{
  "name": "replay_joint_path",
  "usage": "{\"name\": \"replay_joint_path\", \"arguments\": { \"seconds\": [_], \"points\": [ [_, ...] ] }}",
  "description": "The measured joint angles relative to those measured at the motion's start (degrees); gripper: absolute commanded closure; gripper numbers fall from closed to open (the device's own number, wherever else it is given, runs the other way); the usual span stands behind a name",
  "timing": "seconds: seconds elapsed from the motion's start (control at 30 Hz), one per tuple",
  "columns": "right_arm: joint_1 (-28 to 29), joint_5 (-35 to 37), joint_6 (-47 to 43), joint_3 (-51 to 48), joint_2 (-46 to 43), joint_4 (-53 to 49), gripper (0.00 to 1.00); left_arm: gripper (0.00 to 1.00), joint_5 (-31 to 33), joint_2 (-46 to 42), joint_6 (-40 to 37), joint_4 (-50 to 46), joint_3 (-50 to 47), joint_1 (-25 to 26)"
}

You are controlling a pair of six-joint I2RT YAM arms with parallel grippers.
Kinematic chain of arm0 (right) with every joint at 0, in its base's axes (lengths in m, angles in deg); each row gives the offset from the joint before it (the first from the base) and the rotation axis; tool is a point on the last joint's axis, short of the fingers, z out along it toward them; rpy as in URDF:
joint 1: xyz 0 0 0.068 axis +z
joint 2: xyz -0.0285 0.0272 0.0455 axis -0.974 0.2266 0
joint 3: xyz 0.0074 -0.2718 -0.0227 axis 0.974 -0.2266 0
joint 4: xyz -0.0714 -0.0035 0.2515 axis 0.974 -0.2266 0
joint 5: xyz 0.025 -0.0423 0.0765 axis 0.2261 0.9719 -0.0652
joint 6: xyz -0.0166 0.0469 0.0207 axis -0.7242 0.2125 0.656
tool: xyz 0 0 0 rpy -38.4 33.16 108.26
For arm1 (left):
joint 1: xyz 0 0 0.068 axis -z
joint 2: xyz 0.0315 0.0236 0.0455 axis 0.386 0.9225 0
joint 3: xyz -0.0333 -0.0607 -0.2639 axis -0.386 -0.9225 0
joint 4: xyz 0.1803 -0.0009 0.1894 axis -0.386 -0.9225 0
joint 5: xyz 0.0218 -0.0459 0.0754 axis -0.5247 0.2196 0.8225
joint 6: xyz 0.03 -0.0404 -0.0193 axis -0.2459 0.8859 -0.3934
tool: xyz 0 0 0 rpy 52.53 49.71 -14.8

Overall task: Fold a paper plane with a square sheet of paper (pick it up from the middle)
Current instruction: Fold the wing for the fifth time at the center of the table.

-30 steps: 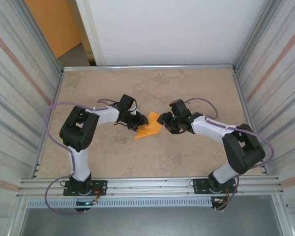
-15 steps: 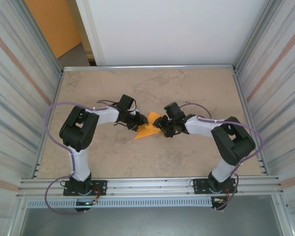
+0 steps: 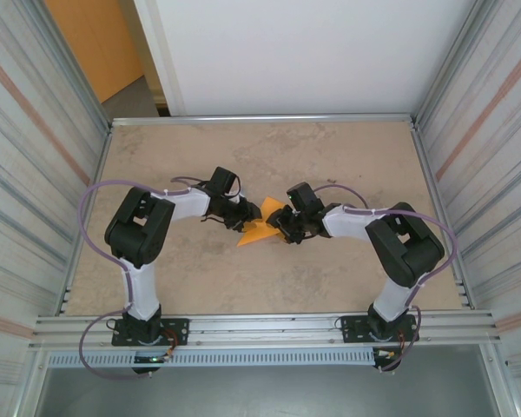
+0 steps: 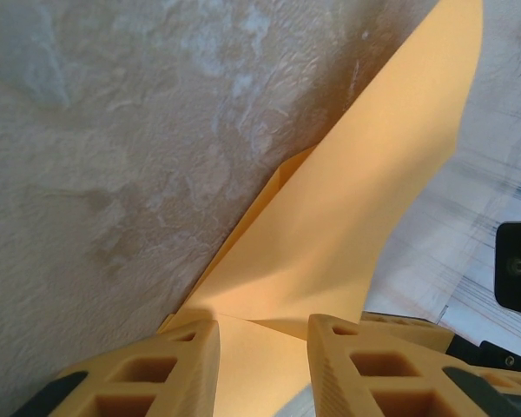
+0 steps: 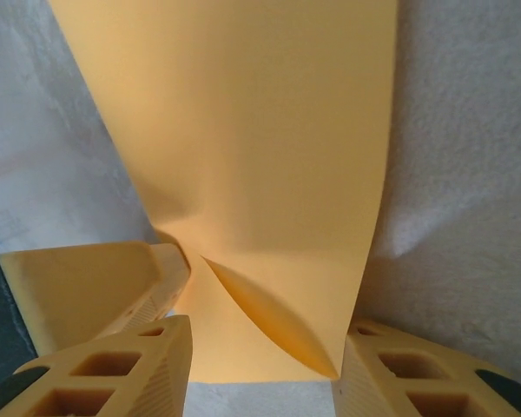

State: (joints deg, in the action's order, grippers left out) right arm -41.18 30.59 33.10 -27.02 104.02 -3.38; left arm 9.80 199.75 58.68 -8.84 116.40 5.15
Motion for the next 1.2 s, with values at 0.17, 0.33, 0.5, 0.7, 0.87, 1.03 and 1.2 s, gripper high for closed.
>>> {"name": "replay_joint_path", "arguments": {
  "seconds": [0.17,0.33,0.5,0.7,0.87,1.03,1.2],
  "points": [
    [0.0,0.0,0.0,-1.0,0.0,2.2,0.61,0.66,0.0,0.0,0.0,0.0,0.0,0.0],
    [0.0,0.1,0.0,-2.9,0.0,4.0,0.68,0.66,0.0,0.0,0.0,0.0,0.0,-0.2],
    [0.0,0.4,0.2,-3.3,-0.3,5.7,0.76,0.66,0.0,0.0,0.0,-0.1,0.0,-0.2],
    [0.0,0.7,0.3,-3.8,-1.8,6.9,0.86,0.64,-0.1,-0.1,-0.7,-0.1,0.0,-0.2],
    [0.0,0.9,0.2,-3.8,-2.5,7.1,0.89,0.6,1.1,-1.5,-2.0,-1.7,0.0,-0.2],
    [0.0,0.9,0.2,-3.8,-2.7,7.2,0.93,0.55,2.0,-3.7,-3.7,-2.7,-0.1,-0.5],
    [0.0,1.9,0.2,-3.8,-3.7,6.8,0.95,0.49,3.0,-7.0,-6.6,-2.7,-1.9,-0.5]
  ]
}}
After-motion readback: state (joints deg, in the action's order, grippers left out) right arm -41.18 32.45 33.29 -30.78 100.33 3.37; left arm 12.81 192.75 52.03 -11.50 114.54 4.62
